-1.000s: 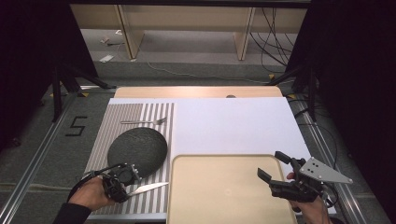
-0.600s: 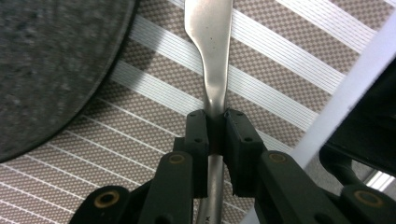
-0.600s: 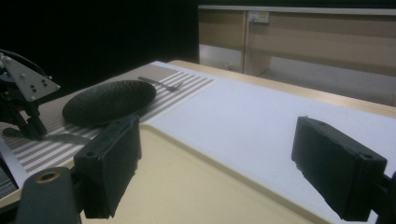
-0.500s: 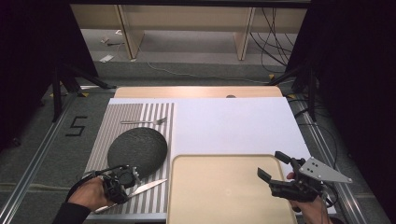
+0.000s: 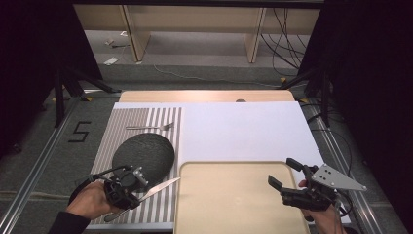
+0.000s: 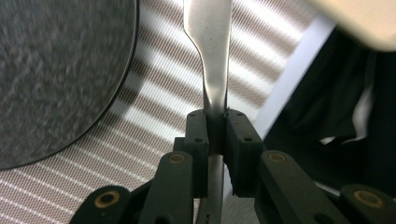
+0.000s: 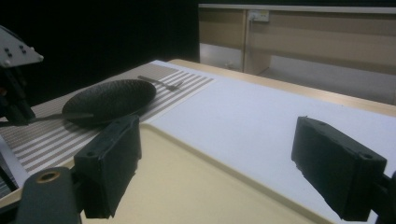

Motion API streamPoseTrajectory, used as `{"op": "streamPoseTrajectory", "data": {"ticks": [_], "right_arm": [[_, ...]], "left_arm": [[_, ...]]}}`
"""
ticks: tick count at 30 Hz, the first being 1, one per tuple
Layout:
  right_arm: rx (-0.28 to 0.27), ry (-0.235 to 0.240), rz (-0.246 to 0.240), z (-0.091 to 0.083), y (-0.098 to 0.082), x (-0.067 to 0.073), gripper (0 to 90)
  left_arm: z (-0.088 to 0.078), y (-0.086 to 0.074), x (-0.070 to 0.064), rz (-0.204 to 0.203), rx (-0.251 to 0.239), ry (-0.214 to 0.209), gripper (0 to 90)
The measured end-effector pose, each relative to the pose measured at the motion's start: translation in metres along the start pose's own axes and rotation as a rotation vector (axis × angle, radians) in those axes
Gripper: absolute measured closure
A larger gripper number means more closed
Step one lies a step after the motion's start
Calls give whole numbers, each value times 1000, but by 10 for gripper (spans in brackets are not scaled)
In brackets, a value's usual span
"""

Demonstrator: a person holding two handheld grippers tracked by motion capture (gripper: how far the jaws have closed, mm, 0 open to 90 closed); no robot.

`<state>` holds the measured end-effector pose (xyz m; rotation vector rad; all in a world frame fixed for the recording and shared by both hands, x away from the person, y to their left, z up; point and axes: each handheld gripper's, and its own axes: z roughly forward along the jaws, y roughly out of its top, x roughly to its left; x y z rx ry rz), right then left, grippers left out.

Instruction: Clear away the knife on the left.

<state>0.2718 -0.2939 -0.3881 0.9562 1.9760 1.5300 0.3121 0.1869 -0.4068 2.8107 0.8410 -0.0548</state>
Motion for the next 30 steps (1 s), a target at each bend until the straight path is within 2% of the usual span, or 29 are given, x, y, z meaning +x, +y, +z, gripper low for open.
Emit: {"op": "streamPoseTrajectory", "data": {"ticks": [3,4,6,7,10,13,15,16,21,24,28,30], "right_arm": [[-1,1,-1,0,0,0,168],[0,2,-2,0,0,0,168],[0,2,-2,0,0,0,168],[-2,2,-1,0,0,0,167],[-2,3,0,0,0,0,168],[-4,1,0,-1,0,0,167],[-6,2,-1,-1,0,0,167],[-6,2,-1,-1,0,0,167],[-4,2,0,-1,0,0,167],[-7,2,-2,-1,0,0,168],[-6,1,0,-1,0,0,167],[-8,3,-2,-1,0,1,168]], "left_arm": [[-9,8,-3,-41,-39,-28,800],[-9,8,-3,-41,-39,-28,799],[-14,14,-5,-69,-65,-33,799],[-15,21,-7,-81,-86,-52,799],[-16,27,-9,-88,-106,-64,799],[-15,34,-13,-76,-157,-96,799],[-15,36,-14,-89,-201,-123,799],[-15,36,-14,-89,-201,-123,799],[-15,47,-22,-111,-269,-132,799],[-14,51,-27,-122,-289,-122,799],[-7,60,-36,-131,-302,-145,799],[-2,66,-39,-134,-302,-179,799]]}}
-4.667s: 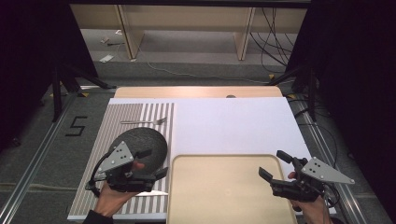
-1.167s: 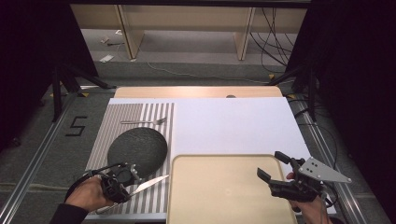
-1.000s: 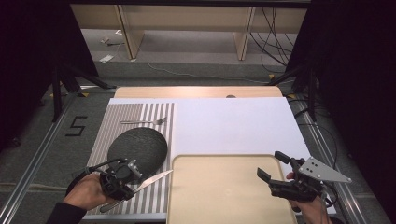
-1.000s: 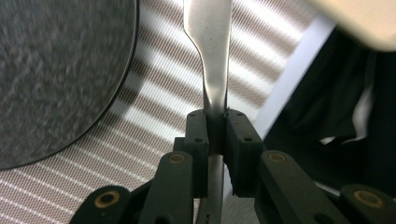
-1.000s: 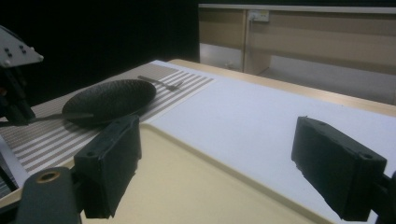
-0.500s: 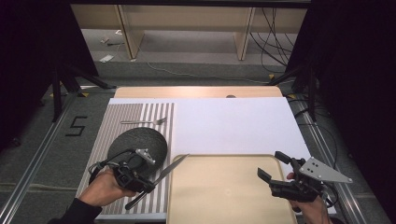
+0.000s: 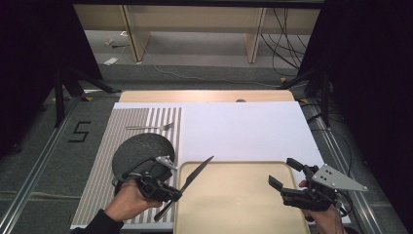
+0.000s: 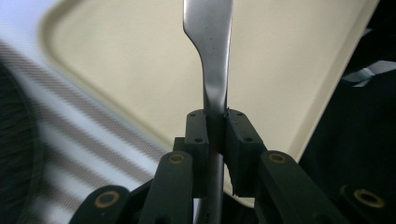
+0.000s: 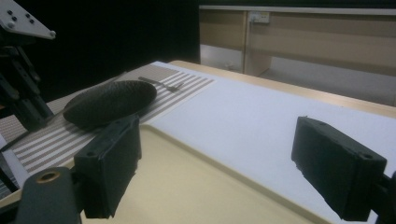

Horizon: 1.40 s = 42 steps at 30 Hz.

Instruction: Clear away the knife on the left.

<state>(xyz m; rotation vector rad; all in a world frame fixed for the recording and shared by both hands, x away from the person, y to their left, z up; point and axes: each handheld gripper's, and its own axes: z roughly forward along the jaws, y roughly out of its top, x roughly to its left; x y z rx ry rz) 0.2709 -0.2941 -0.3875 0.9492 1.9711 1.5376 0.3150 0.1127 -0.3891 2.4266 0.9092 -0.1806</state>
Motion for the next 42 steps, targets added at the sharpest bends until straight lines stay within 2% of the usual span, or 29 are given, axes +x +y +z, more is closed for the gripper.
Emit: {"op": "streamPoseTrajectory", "data": {"ticks": [1,2,3,10,15,18,21,25,27,31,35,42], "right_arm": [[0,3,-2,0,0,0,168],[2,5,-2,0,0,0,167],[3,2,-4,0,0,0,168],[-1,1,0,0,0,-1,168],[2,0,-6,-1,0,0,168],[-1,0,-4,-1,0,0,168],[0,-1,-6,-1,0,0,169],[2,0,-8,-1,0,0,169],[-2,0,-10,-1,0,1,169],[2,2,-8,-1,0,0,169],[4,4,-4,-1,0,0,171],[5,4,-8,0,0,1,171]], "left_arm": [[8,3,-2,-6,10,-43,799],[8,3,-2,-6,10,-43,798],[16,7,-3,-3,24,-76,798],[32,17,-8,1,50,-107,799],[43,22,-7,-35,41,-152,799],[48,25,-8,-32,62,-141,798],[53,28,-6,-65,62,-178,798],[60,30,-6,-89,71,-186,799],[64,31,-6,-85,78,-180,798],[71,29,-4,-101,91,-183,798],[81,25,3,-144,119,-200,798],[88,24,8,-187,143,-200,797]]}}
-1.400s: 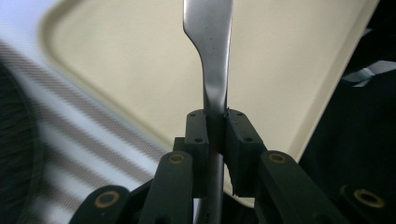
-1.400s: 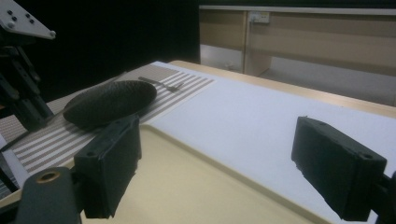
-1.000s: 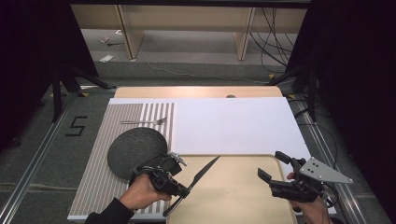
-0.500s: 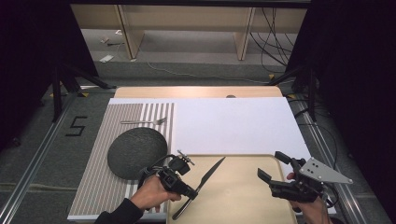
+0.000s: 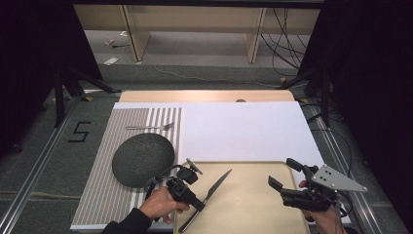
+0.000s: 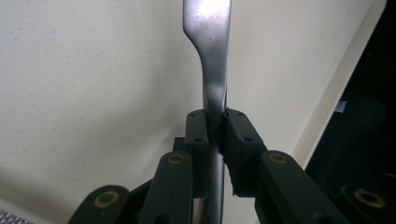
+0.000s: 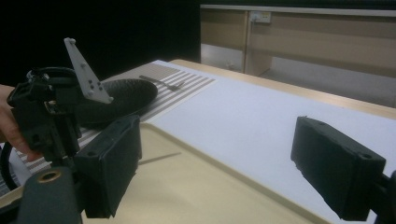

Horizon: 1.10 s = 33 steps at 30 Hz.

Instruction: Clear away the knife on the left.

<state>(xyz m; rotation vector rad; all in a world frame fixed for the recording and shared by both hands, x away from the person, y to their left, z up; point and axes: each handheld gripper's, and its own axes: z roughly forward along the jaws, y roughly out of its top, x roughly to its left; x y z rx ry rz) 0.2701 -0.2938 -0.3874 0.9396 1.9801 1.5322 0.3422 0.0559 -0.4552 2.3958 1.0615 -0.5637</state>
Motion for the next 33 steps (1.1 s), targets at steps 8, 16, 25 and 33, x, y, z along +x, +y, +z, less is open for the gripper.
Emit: {"op": "streamPoseTrajectory", "data": {"ticks": [8,16,25,33], "right_arm": [[-1,0,-1,0,0,0,172],[-2,-4,-3,-1,0,0,174],[-2,-5,-2,0,0,0,174],[-2,-5,-2,0,0,0,174]], "left_arm": [[7,2,3,-28,15,14,794],[16,1,3,-19,34,28,786],[-2,4,-6,61,-88,22,521],[-1,13,-25,157,-167,40,302]]}}
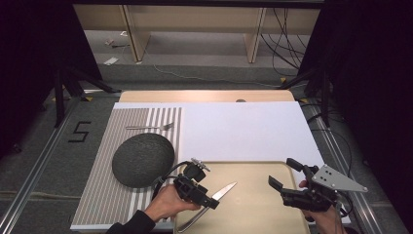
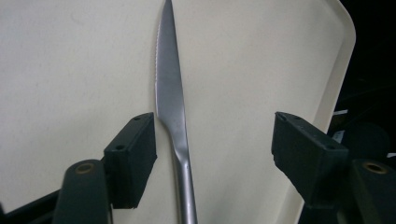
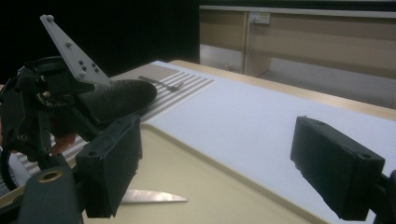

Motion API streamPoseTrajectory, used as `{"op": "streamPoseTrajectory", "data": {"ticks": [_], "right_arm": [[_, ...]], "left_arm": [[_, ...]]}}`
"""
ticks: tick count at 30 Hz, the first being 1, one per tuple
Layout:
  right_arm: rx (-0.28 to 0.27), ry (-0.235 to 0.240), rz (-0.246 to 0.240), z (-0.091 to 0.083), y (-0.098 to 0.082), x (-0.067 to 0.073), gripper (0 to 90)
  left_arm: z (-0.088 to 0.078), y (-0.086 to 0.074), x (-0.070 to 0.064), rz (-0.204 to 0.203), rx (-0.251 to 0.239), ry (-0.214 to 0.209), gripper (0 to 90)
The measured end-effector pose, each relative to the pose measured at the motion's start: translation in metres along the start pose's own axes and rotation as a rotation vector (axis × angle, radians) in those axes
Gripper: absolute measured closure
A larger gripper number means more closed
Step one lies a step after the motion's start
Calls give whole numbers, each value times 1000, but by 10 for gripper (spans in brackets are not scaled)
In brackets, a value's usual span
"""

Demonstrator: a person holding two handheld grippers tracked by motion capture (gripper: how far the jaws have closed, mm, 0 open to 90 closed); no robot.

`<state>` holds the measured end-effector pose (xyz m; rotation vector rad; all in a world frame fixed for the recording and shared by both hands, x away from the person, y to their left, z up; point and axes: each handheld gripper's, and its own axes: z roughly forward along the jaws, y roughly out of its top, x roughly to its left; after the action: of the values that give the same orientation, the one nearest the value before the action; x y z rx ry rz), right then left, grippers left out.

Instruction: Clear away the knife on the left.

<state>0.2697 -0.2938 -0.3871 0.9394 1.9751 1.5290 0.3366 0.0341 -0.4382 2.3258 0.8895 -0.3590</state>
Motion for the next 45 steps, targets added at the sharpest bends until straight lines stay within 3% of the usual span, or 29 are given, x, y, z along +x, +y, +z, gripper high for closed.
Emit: {"op": "streamPoseTrajectory", "data": {"ticks": [6,10,11,13,14,16,20,22,32,38,45], "right_arm": [[-1,1,0,0,0,0,174],[-1,2,-2,0,0,0,174],[0,2,-1,0,0,0,174],[-1,2,-3,0,0,0,174],[-1,2,-3,0,0,0,174],[-2,2,-4,0,0,0,174],[-3,1,-3,0,0,0,175],[-3,1,-2,0,0,-1,175],[-3,0,-4,-1,0,0,175],[-5,2,-4,-1,0,0,175],[-6,1,-4,-1,0,0,175]], "left_arm": [[9,8,-3,20,-7,-17,304],[14,12,-8,62,3,-18,450],[19,14,-12,96,24,22,569],[22,15,-13,110,36,41,660],[25,17,-13,125,52,54,660],[32,18,-14,163,79,88,779],[44,20,-15,184,122,152,889],[47,20,-16,198,132,172,894],[47,19,-11,176,131,244,896],[38,18,7,107,111,225,897],[30,13,16,80,101,238,897]]}}
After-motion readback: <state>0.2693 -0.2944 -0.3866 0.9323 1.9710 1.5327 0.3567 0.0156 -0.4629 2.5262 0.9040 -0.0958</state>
